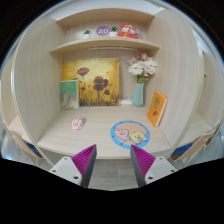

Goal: Arrange mouse

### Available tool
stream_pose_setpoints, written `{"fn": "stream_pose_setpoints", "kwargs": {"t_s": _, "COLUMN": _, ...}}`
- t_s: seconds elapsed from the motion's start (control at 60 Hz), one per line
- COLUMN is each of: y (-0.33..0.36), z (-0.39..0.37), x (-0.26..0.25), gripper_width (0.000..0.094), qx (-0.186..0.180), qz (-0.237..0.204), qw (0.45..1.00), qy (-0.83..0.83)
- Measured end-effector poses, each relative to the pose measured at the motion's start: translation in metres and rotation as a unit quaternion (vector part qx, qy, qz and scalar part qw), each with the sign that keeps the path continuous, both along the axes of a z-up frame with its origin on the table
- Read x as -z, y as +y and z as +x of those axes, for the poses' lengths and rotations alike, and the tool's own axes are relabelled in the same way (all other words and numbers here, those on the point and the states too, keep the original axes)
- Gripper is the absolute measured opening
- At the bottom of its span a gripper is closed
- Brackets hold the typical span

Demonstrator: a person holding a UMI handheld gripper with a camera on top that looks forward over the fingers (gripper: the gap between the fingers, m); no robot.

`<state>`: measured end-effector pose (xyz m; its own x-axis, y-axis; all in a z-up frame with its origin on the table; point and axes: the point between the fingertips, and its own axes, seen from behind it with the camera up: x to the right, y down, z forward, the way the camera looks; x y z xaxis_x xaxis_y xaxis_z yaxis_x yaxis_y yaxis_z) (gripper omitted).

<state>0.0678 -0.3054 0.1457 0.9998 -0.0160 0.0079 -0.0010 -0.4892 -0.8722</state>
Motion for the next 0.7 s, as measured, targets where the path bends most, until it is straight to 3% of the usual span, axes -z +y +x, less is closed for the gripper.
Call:
{"fn": "stream_pose_setpoints", "kwargs": {"t_s": 0.2, "y": 0.007, "z": -0.04, "x": 0.074, "gripper_width": 0.0662, "qx": -0.012, "qz": -0.061, "qw": 0.998, "qy": 0.011}}
{"fn": "stream_pose_setpoints", "kwargs": {"t_s": 0.367, "y": 0.027, "z": -0.106, "x": 0.119, "gripper_width": 0.0664, "qx": -0.05, "qz": -0.105, "qw": 0.993, "qy": 0.014}}
{"fn": "stream_pose_setpoints", "kwargs": {"t_s": 0.5, "y": 0.075, "z": -0.153, "x": 0.131, "gripper_width": 0.0674, "qx": -0.072, "qz": -0.111, "qw": 0.991, "qy": 0.017}}
{"fn": "stream_pose_setpoints", "kwargs": {"t_s": 0.7, "y": 0.17, "z": -0.19, "x": 0.142, "gripper_width": 0.067, "qx": -0.069, "qz": -0.096, "qw": 0.993, "qy": 0.021}}
